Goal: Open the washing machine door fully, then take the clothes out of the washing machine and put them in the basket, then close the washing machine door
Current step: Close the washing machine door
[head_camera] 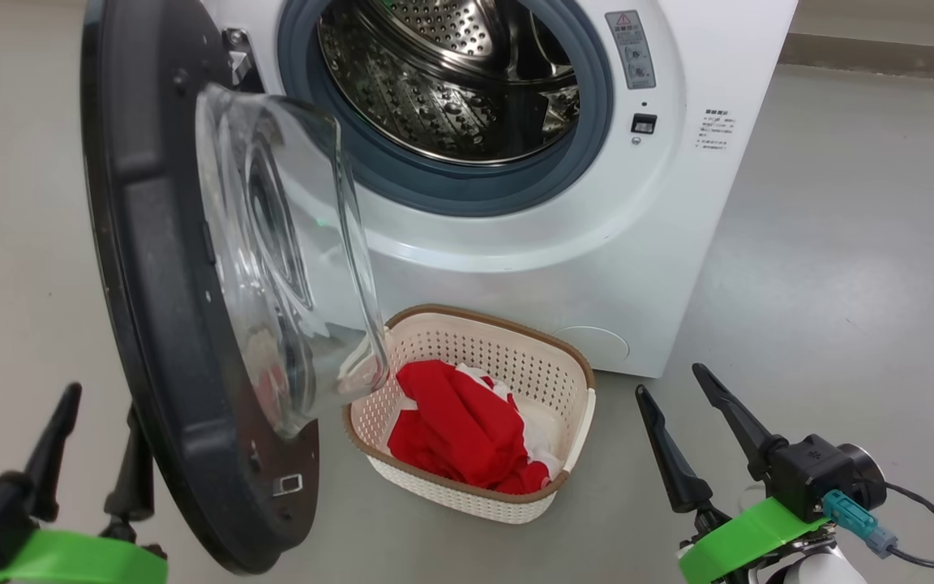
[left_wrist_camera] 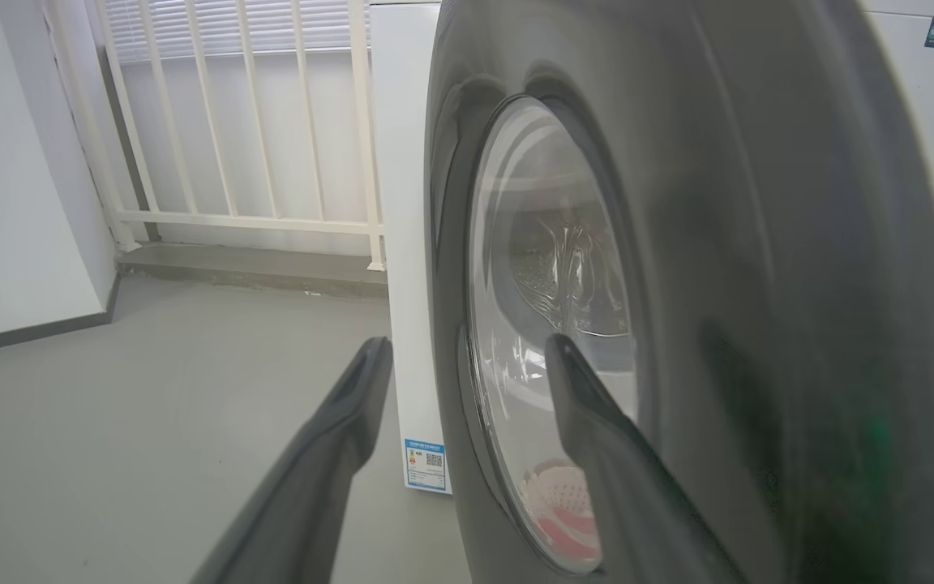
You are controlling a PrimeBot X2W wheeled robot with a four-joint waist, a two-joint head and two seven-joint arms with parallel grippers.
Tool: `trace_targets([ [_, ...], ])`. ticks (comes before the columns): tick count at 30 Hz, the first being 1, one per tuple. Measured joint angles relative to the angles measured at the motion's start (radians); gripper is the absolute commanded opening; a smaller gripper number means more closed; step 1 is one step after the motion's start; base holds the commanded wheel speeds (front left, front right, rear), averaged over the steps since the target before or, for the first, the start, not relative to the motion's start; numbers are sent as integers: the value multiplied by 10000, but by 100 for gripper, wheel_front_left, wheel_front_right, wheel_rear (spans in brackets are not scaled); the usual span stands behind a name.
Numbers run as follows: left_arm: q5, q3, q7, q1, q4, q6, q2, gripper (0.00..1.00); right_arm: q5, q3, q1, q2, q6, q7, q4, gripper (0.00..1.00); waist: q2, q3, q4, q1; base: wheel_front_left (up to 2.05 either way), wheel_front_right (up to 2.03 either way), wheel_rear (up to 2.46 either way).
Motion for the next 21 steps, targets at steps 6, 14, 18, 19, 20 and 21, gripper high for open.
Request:
trace_targets([
  [6,196,-52,-50,309,58,58,-159,100,0,0,28,-2,0,0,-2,100,0,-45,47,0,0,0,0],
  [14,366,-73,-61,644,144,84,-428,100,27,23,32,-2,0,0,-2,100,0,-111,50,0,0,0,0],
  [18,550,-61,-61,680,142,84,-453,100,35,23,36,-2,0,0,-2,100,0,-129,61,1,0,0,0],
  [19,550,-48,-61,680,136,84,-460,100,35,21,37,-2,0,0,-6,100,0,-124,62,0,0,0,0],
  [20,560,-31,-61,680,132,84,-470,100,35,23,37,-2,0,0,-6,100,0,-119,62,0,0,0,0],
  [21,591,-6,-61,681,123,84,-483,100,35,23,37,-2,0,0,-10,100,0,-111,60,0,0,0,0],
])
